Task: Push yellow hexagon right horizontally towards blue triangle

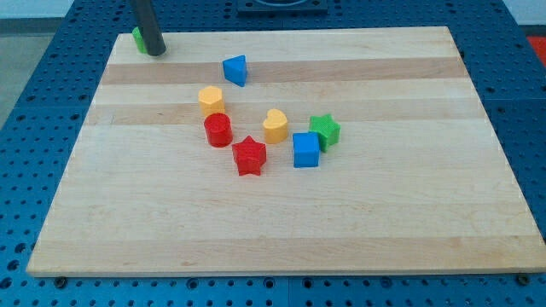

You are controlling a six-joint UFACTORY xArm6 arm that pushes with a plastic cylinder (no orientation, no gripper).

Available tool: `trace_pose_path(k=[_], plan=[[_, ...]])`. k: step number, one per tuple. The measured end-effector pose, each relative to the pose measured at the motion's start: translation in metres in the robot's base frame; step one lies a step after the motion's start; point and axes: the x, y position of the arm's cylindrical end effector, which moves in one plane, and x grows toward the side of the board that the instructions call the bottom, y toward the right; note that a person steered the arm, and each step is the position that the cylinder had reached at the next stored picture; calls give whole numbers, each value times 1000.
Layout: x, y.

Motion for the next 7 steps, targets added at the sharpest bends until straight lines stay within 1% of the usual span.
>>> trace_pose_path(k=[1, 2, 4, 5, 7], plan=[[9, 0], [30, 0], [95, 0], [118, 3], [137, 41]])
